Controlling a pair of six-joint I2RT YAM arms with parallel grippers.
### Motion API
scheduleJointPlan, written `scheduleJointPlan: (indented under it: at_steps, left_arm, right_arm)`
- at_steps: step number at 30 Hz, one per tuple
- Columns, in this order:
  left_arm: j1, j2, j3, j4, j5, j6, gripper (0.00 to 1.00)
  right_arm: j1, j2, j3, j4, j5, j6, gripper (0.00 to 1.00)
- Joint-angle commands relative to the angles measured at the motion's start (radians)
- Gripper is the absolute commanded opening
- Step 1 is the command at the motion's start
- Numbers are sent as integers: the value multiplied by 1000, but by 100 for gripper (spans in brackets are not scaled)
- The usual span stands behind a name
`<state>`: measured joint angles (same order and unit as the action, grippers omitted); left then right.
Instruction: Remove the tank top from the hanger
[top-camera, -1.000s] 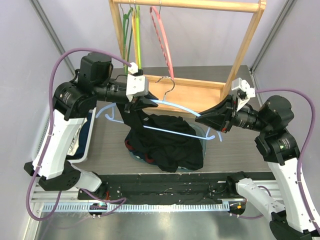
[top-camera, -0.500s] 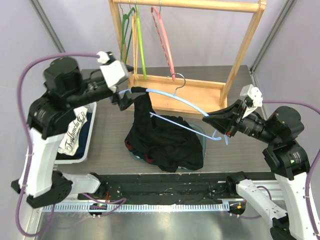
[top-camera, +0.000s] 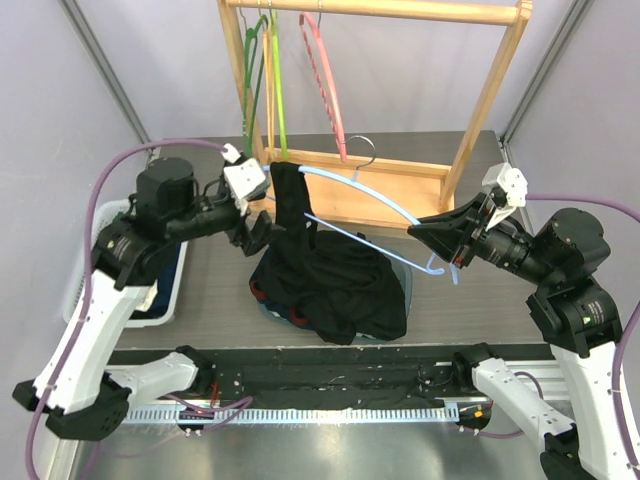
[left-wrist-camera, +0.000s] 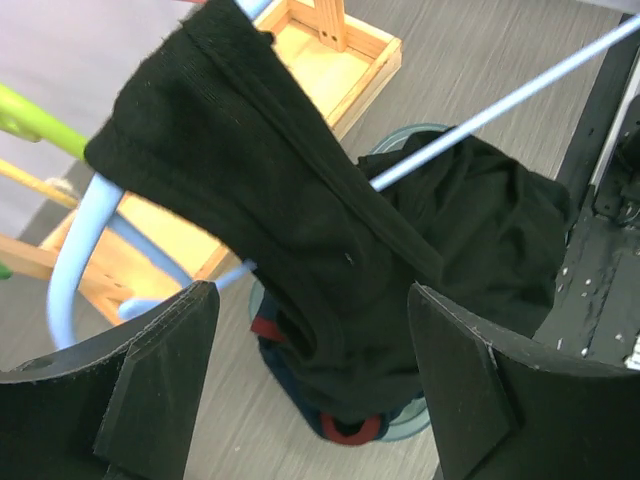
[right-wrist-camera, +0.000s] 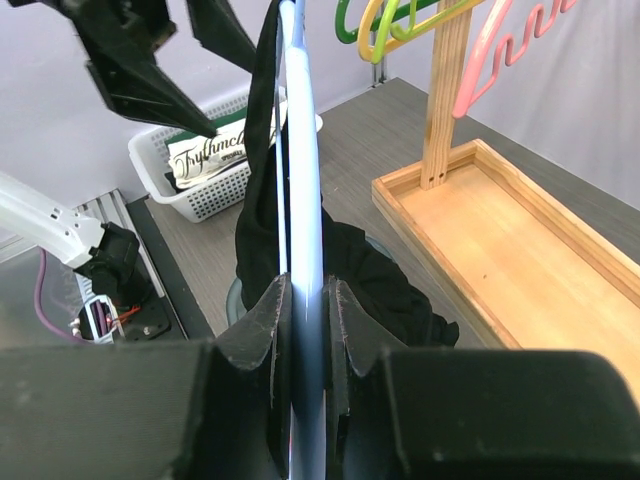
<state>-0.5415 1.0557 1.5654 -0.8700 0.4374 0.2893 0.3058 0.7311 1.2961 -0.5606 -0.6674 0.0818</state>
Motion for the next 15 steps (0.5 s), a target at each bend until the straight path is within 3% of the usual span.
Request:
scheduleJointPlan:
  at_steps: [1,9,15]
  left_arm:
    - [6,41,31,106,49,-64,80]
    - [6,116,50,132,40,-56,71]
    - [6,121,62,134,38,-52,44]
  right_arm:
    - [3,-7,32,88,-8,21,1]
    - [1,-22,16,85,-20,26,1]
    - [3,-21,2,93,-28,33,1]
